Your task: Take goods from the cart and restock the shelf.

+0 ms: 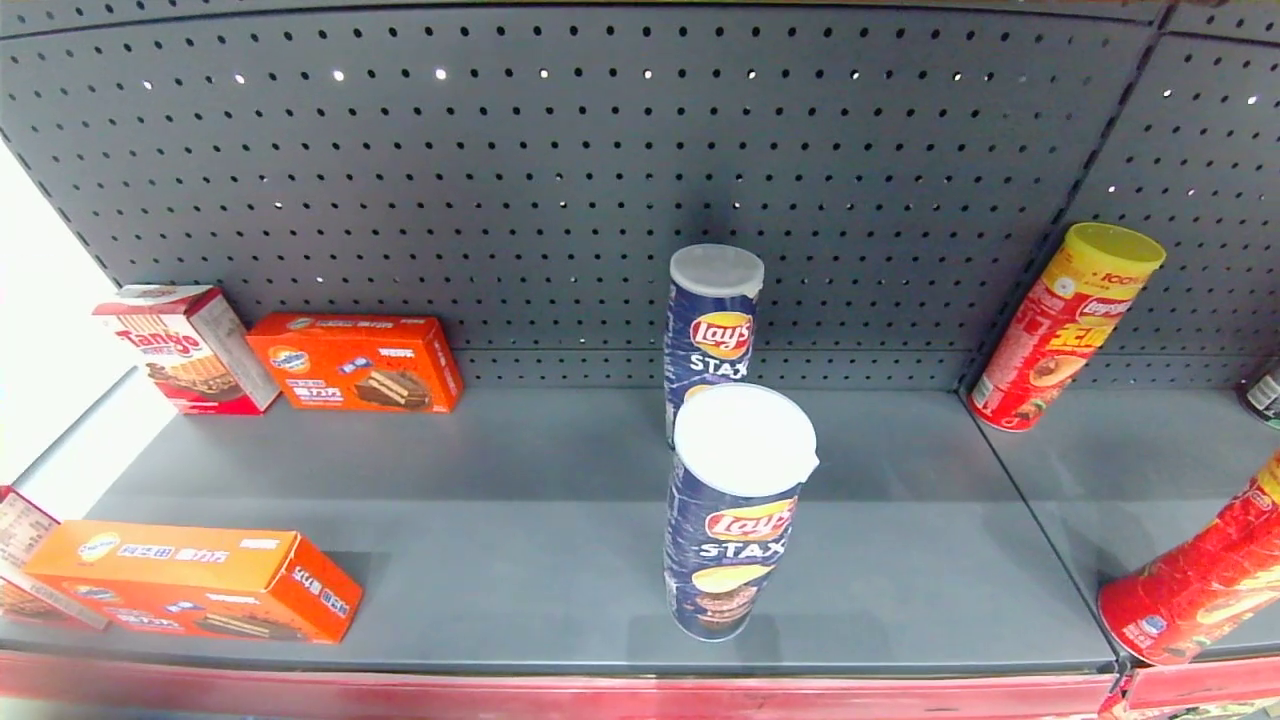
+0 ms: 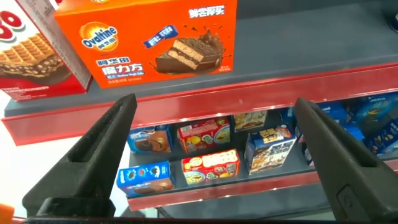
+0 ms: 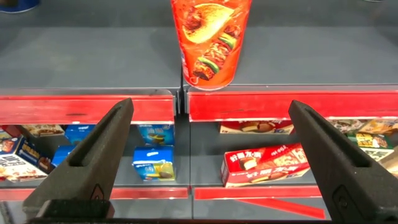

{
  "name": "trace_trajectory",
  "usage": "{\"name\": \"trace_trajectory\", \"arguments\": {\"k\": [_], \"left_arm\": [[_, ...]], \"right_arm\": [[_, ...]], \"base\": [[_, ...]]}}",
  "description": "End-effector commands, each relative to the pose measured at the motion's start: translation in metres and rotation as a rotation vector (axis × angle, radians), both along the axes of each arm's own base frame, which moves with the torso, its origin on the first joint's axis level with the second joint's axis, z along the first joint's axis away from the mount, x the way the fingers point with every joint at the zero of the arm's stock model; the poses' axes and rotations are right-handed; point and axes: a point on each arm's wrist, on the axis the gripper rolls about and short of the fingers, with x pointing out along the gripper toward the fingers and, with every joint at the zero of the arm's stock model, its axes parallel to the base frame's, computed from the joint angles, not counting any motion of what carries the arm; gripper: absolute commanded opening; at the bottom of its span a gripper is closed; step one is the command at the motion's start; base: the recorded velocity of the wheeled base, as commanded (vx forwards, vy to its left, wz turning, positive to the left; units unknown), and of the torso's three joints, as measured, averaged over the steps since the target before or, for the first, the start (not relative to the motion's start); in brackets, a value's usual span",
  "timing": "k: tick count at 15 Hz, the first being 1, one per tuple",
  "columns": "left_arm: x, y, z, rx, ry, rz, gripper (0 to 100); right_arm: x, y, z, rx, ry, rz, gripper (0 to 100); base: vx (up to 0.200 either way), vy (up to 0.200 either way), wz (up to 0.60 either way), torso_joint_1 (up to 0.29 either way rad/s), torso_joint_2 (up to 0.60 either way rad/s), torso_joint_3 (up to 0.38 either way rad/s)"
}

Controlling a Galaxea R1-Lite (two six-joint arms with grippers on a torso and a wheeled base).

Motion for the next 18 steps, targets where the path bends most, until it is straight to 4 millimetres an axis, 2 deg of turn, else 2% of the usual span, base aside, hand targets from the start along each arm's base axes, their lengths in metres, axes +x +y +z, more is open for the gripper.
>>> {"name": "trace_trajectory", "arguments": {"k": [1, 4, 6, 18], "left_arm": [[0.0002, 0.0000, 0.0001, 0.001, 0.003, 0.001, 100], [0.0002, 0.0000, 0.0001, 0.003, 0.002, -0.001, 100], [0.0002, 0.0000, 0.0001, 0.003, 0.002, 0.001, 100], [0.0002, 0.0000, 0.0001, 0.000, 0.003, 0.001, 100]], "right_arm": [[0.0000, 0.0000, 0.0000, -0.001, 0.000, 0.001, 100], [0.0000, 0.0000, 0.0000, -0.001, 0.000, 0.001, 100], [0.0000, 0.0000, 0.0000, 0.000, 0.000, 0.001, 100], [0.0000, 0.0000, 0.0001, 0.000, -0.001, 0.001, 100]], "base": [[0.000, 0.000, 0.00, 0.000, 0.00, 0.000], [0.000, 0.000, 0.00, 0.000, 0.00, 0.000], [-0.200, 0.000, 0.00, 0.002, 0.00, 0.005], [-0.017, 0.000, 0.00, 0.000, 0.00, 0.000]]}}
